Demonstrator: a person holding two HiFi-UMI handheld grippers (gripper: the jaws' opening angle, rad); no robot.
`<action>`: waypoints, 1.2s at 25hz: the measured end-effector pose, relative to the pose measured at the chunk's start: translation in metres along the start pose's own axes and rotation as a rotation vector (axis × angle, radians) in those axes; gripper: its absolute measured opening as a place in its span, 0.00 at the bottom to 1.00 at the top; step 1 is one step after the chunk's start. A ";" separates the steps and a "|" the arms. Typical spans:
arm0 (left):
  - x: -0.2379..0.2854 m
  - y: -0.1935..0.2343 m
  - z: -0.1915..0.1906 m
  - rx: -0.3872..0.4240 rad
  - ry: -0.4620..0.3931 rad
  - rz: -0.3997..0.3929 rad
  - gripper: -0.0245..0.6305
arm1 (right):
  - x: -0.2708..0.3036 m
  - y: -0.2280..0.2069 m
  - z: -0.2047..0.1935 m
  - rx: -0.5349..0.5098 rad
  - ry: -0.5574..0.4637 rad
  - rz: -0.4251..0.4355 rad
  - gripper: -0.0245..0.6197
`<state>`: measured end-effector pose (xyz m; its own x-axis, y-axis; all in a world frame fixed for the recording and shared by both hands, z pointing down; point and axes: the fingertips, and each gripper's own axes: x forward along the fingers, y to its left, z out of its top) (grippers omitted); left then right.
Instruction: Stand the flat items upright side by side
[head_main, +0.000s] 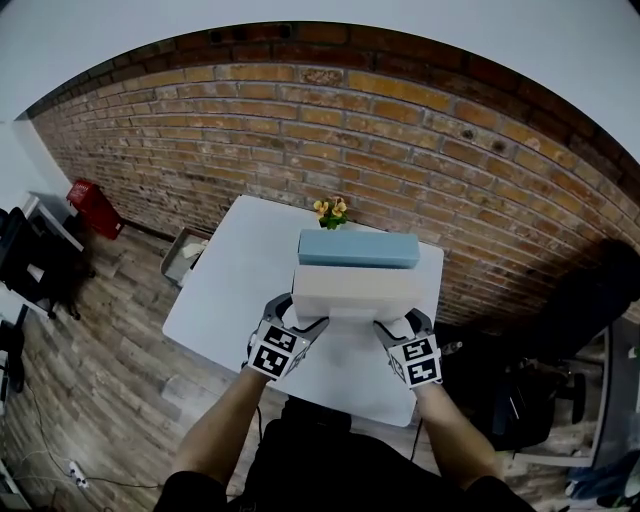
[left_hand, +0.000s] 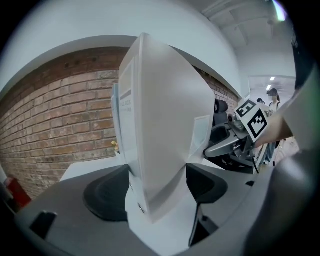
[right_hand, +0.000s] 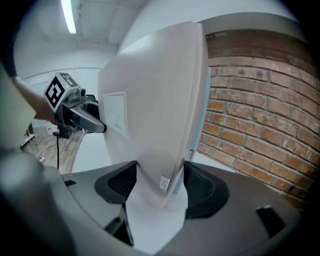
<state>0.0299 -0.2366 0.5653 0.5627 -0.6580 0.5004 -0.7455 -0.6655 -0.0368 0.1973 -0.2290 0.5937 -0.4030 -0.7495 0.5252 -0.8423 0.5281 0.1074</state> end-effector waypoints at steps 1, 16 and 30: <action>0.000 0.000 -0.001 0.004 0.004 0.003 0.61 | 0.000 0.000 0.000 -0.003 -0.002 0.002 0.51; 0.010 0.010 0.000 0.017 0.026 -0.001 0.61 | 0.004 -0.004 0.004 0.007 -0.021 0.005 0.49; 0.017 0.019 -0.003 0.034 0.040 -0.035 0.61 | 0.005 -0.006 0.005 0.011 -0.036 0.003 0.46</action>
<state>0.0250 -0.2595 0.5756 0.5727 -0.6202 0.5361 -0.7130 -0.6995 -0.0477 0.1984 -0.2377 0.5911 -0.4178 -0.7623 0.4944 -0.8451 0.5258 0.0965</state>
